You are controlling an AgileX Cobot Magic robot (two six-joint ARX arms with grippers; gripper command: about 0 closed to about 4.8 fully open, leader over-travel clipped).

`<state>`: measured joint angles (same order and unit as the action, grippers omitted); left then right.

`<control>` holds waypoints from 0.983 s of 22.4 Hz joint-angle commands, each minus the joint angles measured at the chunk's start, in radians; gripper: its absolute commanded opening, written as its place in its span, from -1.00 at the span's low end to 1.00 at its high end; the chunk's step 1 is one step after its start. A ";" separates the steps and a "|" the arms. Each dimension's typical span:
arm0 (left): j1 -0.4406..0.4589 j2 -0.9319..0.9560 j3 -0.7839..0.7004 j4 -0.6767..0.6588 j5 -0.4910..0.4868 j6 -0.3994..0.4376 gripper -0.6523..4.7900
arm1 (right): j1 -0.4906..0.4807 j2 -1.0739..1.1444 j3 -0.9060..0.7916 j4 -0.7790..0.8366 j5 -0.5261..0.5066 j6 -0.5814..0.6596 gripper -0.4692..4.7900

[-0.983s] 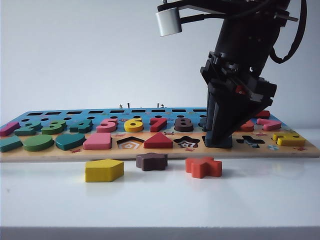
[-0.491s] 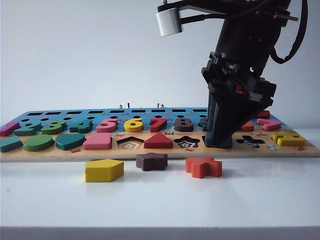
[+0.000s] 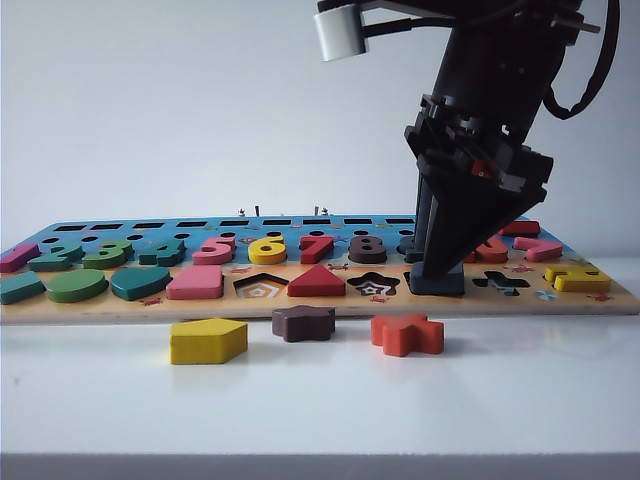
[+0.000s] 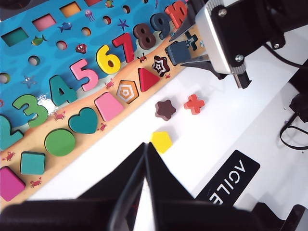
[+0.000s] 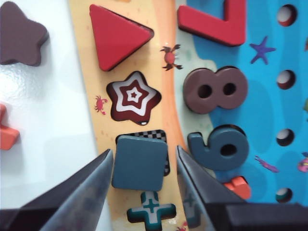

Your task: Insert the cube into the slot.

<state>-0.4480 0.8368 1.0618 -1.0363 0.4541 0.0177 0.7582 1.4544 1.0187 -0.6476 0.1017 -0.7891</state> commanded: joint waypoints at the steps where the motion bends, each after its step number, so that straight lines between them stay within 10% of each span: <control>1: 0.001 -0.001 0.006 0.016 0.006 -0.002 -0.70 | 0.001 -0.027 0.002 0.019 0.000 0.011 0.11; 22: 0.001 -0.001 0.006 0.016 0.006 -0.001 -0.70 | 0.003 -0.196 0.002 -0.059 -0.035 0.463 0.04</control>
<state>-0.4480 0.8368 1.0618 -1.0363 0.4541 0.0174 0.7605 1.2800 1.0187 -0.7094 0.0708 -0.4225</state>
